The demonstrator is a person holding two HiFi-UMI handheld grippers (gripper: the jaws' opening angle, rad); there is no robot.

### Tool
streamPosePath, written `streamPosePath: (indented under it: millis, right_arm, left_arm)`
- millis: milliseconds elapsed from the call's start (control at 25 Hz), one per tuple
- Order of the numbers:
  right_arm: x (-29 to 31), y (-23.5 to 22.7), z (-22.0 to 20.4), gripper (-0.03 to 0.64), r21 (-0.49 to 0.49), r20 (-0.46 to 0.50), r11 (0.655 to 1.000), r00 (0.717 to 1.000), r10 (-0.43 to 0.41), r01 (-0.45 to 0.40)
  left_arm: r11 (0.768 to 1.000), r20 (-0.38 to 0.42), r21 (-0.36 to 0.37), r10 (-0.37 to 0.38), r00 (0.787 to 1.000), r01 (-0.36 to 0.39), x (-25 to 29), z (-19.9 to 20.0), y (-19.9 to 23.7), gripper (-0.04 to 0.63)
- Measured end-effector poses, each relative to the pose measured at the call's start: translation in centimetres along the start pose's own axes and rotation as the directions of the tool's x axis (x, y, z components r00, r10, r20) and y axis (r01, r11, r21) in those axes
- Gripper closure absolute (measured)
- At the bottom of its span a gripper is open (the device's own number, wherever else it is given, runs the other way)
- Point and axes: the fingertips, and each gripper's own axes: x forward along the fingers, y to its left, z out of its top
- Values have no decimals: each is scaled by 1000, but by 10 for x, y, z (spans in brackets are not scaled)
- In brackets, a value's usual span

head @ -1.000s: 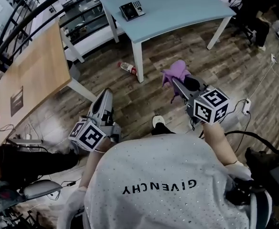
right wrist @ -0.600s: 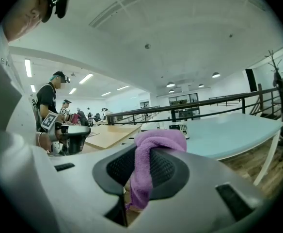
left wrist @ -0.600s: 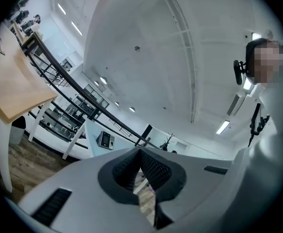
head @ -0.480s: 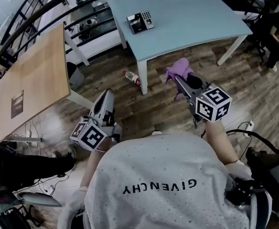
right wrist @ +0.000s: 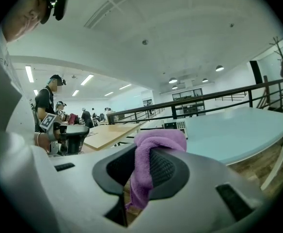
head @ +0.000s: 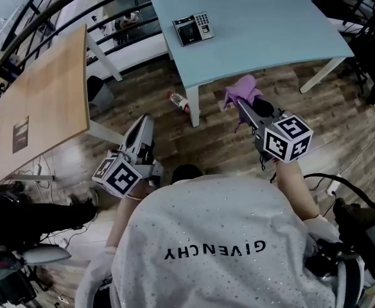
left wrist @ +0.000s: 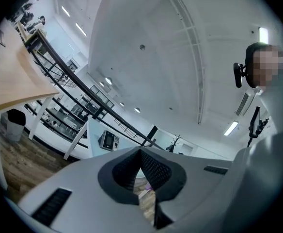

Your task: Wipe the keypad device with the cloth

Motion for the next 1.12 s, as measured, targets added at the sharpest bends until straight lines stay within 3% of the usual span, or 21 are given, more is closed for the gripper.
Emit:
streamPosePath:
  millis: [200,440,560,880,1120]
  right_arm:
    - [20,-10,-3,551,47,-2,999,1000,27,-26]
    - [50,-18,3,551,29,2,995,996,94,-94]
    - [71,-27,7,551,17,-9,996,997,83,-82]
    - [138,-66,31,552,153,32,987,998,53,-57]
    - [205,-91,60,551,110,16,993,999,37,-38]
  left_arm:
    - [1000,-33,-5,26,999,-26,11,-5,11,595]
    - [999,-90,-39,21,996,-25,44,-10,31,595]
    - [999,-114,-49,10,993,-16,70,-1,48,595]
    - [998,-172,-35,-48,984,43,150,30,96,595]
    - [997,-209,-31,-74,975,69,215,56,145,595]
